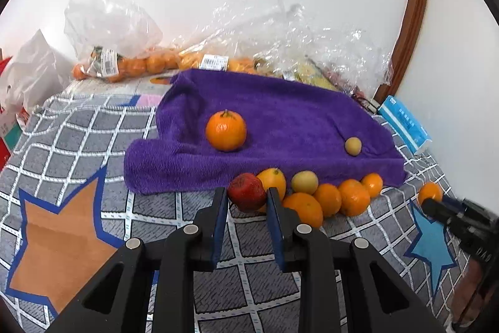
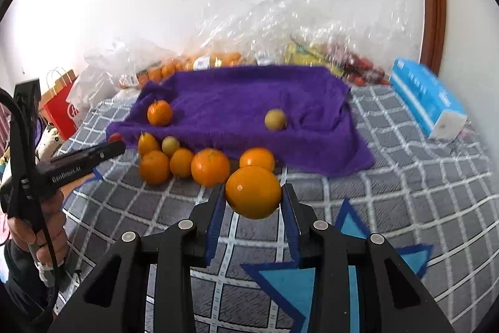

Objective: Organize fruits
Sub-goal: 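Carry the red fruit with the left tool while the right tool carries the orange onto the towel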

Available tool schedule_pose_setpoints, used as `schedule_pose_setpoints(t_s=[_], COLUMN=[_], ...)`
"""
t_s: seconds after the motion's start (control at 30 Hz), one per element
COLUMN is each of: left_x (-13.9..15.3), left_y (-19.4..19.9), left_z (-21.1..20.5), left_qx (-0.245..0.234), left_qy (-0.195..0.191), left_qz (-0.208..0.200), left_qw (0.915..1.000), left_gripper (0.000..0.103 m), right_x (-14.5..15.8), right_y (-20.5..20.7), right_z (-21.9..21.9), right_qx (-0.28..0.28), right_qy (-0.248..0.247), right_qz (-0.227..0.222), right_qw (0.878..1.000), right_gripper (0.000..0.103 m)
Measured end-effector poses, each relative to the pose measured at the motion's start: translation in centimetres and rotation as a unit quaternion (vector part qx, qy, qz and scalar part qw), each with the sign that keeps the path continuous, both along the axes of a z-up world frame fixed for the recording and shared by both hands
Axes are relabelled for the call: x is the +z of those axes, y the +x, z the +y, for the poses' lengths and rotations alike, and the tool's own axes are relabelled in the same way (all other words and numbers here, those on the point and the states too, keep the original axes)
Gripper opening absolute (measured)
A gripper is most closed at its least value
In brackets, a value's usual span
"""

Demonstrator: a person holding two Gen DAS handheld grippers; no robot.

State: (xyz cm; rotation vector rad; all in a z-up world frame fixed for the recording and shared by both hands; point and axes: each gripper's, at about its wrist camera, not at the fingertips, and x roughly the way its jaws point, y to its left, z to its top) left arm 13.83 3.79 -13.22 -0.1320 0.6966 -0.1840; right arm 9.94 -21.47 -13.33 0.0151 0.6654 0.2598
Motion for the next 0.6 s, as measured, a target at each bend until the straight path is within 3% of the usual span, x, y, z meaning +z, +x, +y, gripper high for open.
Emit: schedule_pose_setpoints(t_s=[0.33, 0.6], left_x=[4.5, 6.8], left_y=[-1.0, 1.4], left_z=[0.5, 1.6], left_qx=[0.002, 0.029], left_qy=[0.013, 0.026], left_qz=[-0.009, -0.013], left_qw=[0.9999, 0.9992], left_gripper=[0.024, 0.024], right_x=[5.2, 7.4], right_y=[1.0, 3.7], right_z=[0.5, 0.8], right_qx=[0.008, 0.02], right_qy=[-0.013, 0.005], right_qz=[-0.07, -0.105], right_qw=[0.997, 0.994], right_gripper=[0.036, 0.036])
